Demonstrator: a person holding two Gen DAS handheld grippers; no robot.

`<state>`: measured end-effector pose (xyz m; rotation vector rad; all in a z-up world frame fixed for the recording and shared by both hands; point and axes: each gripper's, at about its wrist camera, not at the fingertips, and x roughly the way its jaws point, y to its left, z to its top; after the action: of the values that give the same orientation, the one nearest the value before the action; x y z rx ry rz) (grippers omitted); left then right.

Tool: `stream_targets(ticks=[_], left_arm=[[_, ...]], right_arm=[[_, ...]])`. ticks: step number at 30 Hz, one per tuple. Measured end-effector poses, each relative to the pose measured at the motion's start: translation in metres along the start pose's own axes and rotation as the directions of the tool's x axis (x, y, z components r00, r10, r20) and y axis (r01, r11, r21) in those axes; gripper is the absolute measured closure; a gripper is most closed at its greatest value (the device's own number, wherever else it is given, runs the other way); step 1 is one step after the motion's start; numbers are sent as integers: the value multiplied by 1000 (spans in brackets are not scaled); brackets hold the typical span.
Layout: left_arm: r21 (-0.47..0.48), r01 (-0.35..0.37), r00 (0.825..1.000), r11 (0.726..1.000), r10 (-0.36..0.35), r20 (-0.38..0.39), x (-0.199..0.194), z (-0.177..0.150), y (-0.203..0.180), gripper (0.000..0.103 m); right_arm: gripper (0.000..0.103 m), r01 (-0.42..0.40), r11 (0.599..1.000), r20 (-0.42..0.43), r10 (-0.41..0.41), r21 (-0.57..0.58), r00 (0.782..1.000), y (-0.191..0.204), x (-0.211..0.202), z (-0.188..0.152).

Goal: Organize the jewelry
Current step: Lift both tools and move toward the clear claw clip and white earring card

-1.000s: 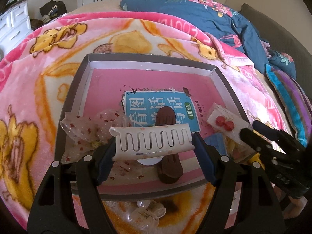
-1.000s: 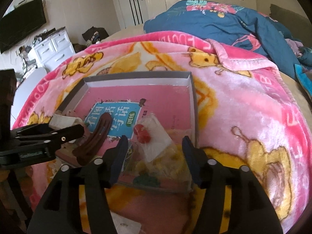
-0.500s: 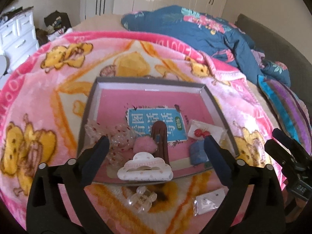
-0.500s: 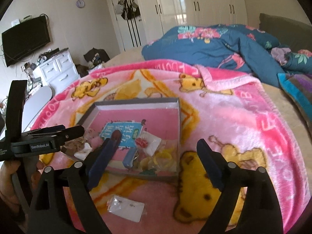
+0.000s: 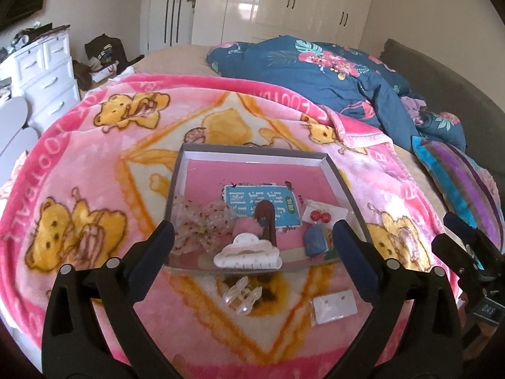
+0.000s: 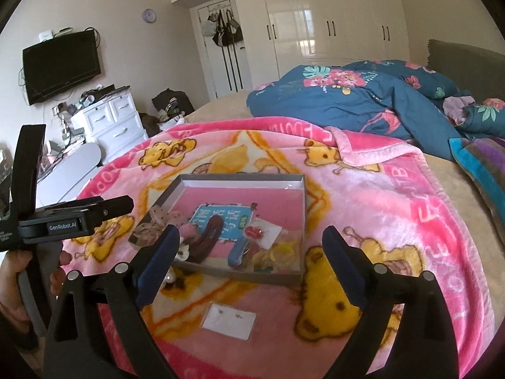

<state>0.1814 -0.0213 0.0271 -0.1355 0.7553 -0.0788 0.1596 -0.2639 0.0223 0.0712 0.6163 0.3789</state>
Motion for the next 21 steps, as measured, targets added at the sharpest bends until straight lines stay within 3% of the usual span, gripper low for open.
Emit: stream_targets(ticks=[9,21], left_arm=[[5,-50,998,999,50,-27,-2,-26,12,10],[27,-81,989,996,84,-126,21,-62,28,10]], right_arm=[[11,-19,1000,-51,18,-13,999,13,-2,-25],[11,-32,999,-148,27,-35,989,23,14,-63]])
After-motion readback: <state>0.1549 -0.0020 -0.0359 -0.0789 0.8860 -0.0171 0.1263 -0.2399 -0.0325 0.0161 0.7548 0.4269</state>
